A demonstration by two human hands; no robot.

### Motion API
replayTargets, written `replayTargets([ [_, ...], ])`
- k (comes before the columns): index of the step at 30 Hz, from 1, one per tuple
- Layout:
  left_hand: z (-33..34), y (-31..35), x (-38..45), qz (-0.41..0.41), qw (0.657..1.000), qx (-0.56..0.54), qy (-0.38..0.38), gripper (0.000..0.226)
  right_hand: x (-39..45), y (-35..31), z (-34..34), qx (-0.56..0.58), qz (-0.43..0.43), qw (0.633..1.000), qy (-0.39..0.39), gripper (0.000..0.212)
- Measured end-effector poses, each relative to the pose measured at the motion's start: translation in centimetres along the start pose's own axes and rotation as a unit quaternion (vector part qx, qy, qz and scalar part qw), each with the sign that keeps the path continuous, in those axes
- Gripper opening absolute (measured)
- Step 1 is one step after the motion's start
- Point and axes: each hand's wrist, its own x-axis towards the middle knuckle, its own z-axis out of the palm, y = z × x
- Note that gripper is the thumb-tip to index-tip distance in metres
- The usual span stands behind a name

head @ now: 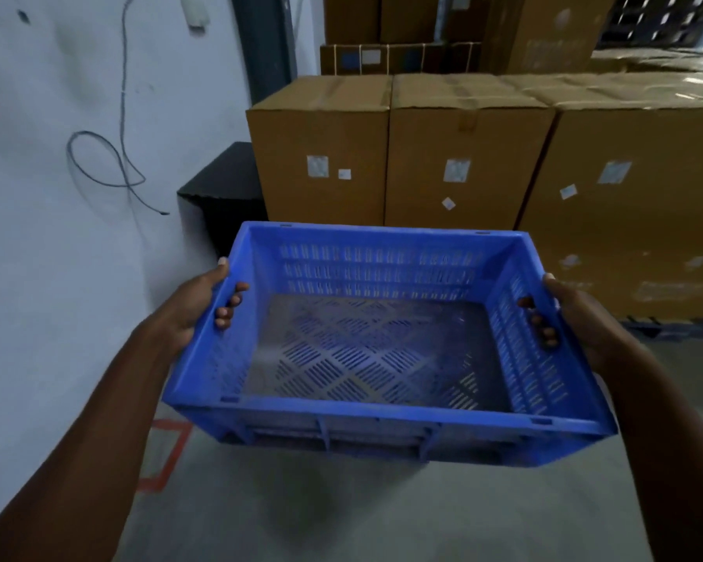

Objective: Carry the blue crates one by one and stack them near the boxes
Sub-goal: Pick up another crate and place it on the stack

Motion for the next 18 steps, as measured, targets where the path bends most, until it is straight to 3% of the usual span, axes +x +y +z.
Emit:
replayTargets([
  [9, 3.5, 6.6, 17.5, -0.018, 1.0, 0.021, -0.003, 0.059, 15.2, -7.5, 1.6, 0.008, 0.008, 1.0, 0.01, 0.057],
  [18, 5.8, 7.8, 27.6, -0.053, 0.997, 0.026, 0.049, 0.056, 28.4, -10.5, 2.9, -0.03, 0.04, 0.999, -0.018, 0.055],
])
